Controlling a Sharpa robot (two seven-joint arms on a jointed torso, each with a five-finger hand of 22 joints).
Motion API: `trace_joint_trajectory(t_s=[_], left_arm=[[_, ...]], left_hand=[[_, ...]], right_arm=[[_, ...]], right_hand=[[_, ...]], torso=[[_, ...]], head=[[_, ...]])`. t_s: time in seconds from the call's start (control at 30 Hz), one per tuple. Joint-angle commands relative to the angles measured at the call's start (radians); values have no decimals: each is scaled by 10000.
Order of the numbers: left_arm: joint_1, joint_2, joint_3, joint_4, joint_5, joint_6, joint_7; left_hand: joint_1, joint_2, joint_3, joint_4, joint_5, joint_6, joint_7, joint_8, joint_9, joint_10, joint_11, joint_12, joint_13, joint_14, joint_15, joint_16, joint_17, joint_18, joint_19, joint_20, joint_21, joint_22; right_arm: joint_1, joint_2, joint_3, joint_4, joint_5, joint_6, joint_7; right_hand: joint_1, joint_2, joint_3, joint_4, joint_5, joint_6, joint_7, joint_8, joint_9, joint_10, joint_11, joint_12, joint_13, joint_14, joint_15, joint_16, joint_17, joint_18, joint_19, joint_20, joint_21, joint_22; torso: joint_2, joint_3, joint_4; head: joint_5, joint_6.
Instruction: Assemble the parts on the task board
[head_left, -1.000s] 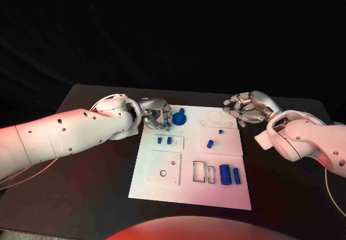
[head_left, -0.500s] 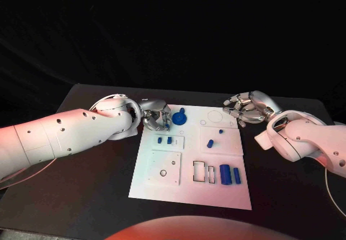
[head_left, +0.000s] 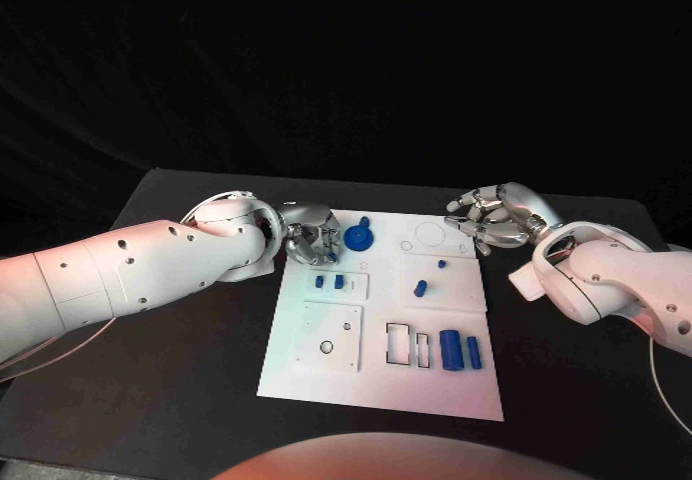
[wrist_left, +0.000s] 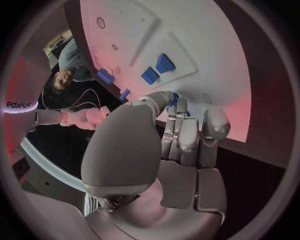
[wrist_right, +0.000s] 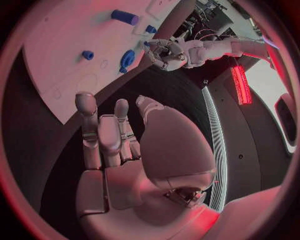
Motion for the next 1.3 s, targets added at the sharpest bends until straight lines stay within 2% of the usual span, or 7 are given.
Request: trace_joint_trajectory(t_s=[0.03, 0.97, 1.1, 1.3], left_arm=[[-5, 45, 2, -1, -51, 264, -45], [-21, 172, -11, -19, -55, 521, -180], [-21, 186, -13, -74, -31, 686, -263], [-21, 190, -19, -97, 13, 741, -241]], left_hand=[[-69, -2, 18, -50, -24, 90, -4, -65, 5, 53, 4, -42, -10, -14, 19, -71, -13, -105, -74, 9, -64, -31], [-86, 15, 24, -82, -37, 141, -29, -83, 28, 119, -16, -62, 8, -20, 7, -54, 15, -109, -80, 11, -56, -11], [-372, -132, -71, 1, -28, -261, 102, -448, -43, -168, 121, -305, -11, -223, 114, -180, -360, -57, -326, 51, -249, -253], [-378, -137, -79, -12, -28, -265, 103, -480, -36, -233, 145, -334, -4, -279, 137, -211, -467, -41, -385, 68, -296, -314]], right_arm=[[-7, 6, -2, 23, -85, 86, 18], [-7, -17, -2, 45, -87, 102, 18], [-7, -24, -2, 45, -87, 102, 19], [-7, -39, -2, 44, -87, 99, 22]], right_hand=[[-51, -60, 52, -6, 57, 79, -20, 52, 15, -213, -60, -58, -8, -53, -15, -62, -12, 84, -58, 22, -57, -8], [-51, -60, 52, -6, 57, 79, -20, 52, 15, -213, -60, -58, -8, -53, -15, -62, -12, 84, -58, 22, -57, -8], [-51, -60, 52, -6, 57, 79, -20, 52, 15, -213, -60, -58, -8, -53, -15, -62, -12, 84, -58, 22, -57, -8], [-55, -64, 65, -6, 60, 70, -21, 78, 23, -201, -60, -66, -48, -59, -15, -72, -17, 87, -62, 22, -87, -18]], torso=[[-2, 4, 3], [-2, 0, 3], [-4, 1, 1], [-6, 5, 2]], head=[[2, 11], [-16, -87], [-16, -83], [-15, -86]])
